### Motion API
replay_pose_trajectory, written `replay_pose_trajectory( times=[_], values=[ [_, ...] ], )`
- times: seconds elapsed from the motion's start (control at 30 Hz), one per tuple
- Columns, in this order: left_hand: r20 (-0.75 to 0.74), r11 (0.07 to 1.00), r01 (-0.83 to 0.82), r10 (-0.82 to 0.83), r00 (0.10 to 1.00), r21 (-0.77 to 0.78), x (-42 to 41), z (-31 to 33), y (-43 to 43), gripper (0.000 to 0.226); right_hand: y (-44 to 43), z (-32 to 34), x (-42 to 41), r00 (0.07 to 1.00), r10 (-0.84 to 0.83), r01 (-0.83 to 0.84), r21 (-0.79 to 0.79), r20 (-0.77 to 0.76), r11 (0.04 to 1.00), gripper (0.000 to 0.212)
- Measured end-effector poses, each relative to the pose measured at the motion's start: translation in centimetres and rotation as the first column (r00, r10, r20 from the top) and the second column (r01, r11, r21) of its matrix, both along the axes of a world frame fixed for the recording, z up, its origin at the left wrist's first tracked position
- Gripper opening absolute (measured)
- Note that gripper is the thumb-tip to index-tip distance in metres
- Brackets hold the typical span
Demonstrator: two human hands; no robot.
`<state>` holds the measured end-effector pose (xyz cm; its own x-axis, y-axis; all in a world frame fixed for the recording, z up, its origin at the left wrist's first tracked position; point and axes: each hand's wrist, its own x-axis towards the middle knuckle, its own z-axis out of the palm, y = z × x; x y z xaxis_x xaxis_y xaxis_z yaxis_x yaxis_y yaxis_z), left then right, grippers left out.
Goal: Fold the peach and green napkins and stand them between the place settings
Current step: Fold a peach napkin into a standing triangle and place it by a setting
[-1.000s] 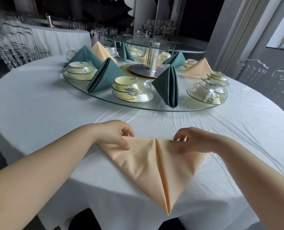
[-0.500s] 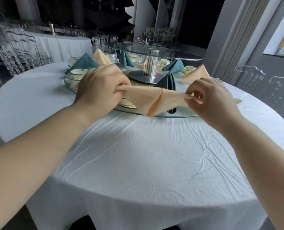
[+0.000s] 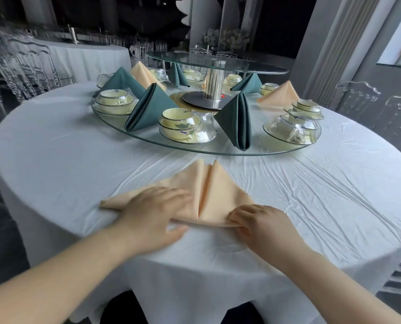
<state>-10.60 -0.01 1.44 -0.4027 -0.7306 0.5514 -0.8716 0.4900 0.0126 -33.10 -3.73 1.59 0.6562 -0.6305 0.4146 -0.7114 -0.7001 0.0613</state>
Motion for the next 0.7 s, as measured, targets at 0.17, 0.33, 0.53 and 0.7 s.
replay_pose_trajectory(
  times=[0.17,0.33,0.53,0.7],
  values=[
    [-0.09,0.997,-0.07,0.074,0.993,0.044,-5.9,-1.4,0.7,0.05,1.0,0.4,0.5,1.0,-0.016,0.016,-0.032,0.005,0.999,0.028],
    [-0.167,0.991,-0.132,0.13,0.977,-0.001,-6.0,-1.8,1.5,0.029,2.7,1.7,1.1,0.999,0.032,-0.034,0.2,0.013,0.979,0.04],
    [-0.499,0.998,-0.028,0.055,0.865,0.061,-2.9,-2.6,4.4,0.018,1.4,5.7,0.1,0.905,0.077,-0.354,0.638,0.419,0.684,0.014],
    [-0.771,0.978,-0.049,0.191,0.607,0.204,-1.4,-2.3,5.8,0.031,-2.5,5.9,4.0,0.888,0.005,-0.382,0.73,0.46,0.566,0.021]
  ],
)
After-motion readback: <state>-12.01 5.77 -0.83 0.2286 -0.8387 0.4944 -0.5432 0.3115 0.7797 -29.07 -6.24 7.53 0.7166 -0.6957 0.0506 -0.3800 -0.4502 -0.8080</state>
